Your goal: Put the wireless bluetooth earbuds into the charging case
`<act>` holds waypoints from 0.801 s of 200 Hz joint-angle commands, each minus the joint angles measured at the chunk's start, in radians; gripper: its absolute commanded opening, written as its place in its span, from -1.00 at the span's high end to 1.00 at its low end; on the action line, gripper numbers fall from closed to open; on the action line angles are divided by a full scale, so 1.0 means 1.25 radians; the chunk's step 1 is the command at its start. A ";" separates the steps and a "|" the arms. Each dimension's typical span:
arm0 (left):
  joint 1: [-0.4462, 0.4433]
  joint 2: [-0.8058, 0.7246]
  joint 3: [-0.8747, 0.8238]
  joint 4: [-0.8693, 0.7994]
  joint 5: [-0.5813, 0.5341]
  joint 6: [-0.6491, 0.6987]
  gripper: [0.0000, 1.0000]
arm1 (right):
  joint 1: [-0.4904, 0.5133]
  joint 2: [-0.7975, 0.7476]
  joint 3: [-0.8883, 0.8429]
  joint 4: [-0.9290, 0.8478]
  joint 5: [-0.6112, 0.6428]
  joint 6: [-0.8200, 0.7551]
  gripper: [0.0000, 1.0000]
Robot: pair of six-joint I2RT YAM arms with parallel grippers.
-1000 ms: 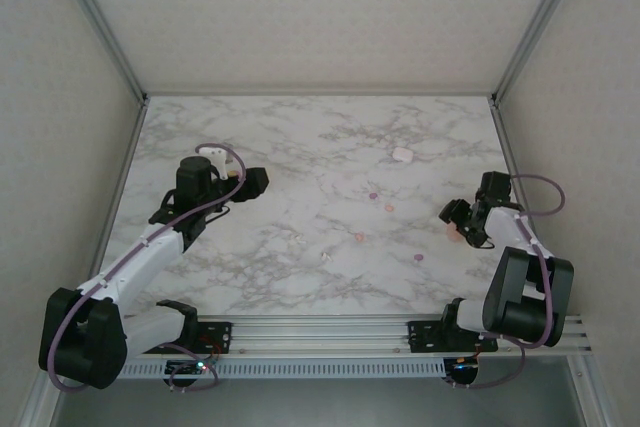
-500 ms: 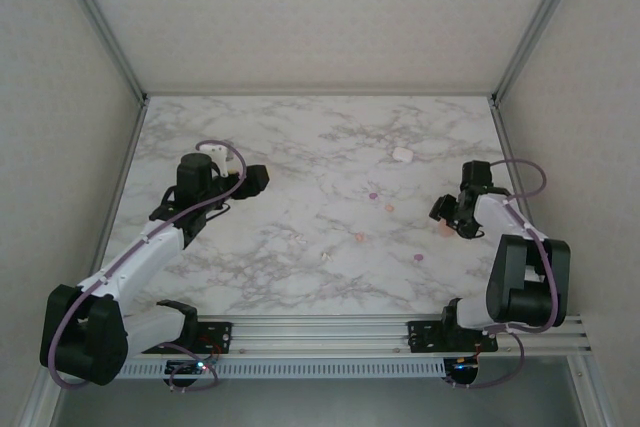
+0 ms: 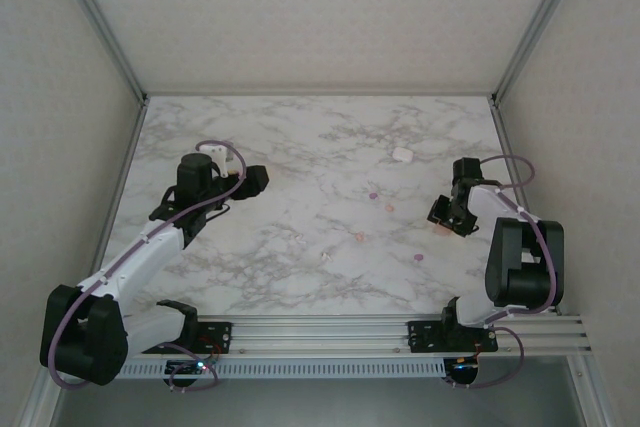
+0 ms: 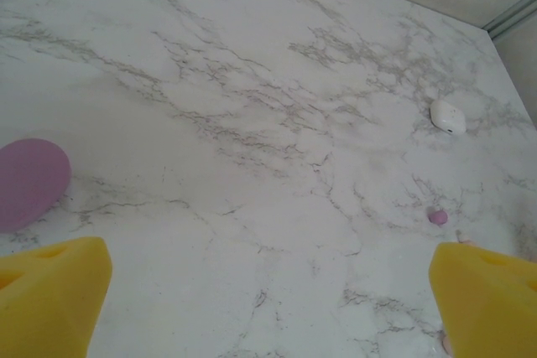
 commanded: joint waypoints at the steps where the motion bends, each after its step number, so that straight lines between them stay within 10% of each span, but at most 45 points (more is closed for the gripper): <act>1: -0.003 -0.006 0.027 -0.014 -0.009 0.012 -0.94 | 0.010 0.004 0.021 -0.036 0.030 0.015 -0.07; 160: -0.003 -0.009 0.034 -0.025 0.000 0.006 -0.93 | 0.045 0.031 0.042 -0.041 0.027 0.003 0.22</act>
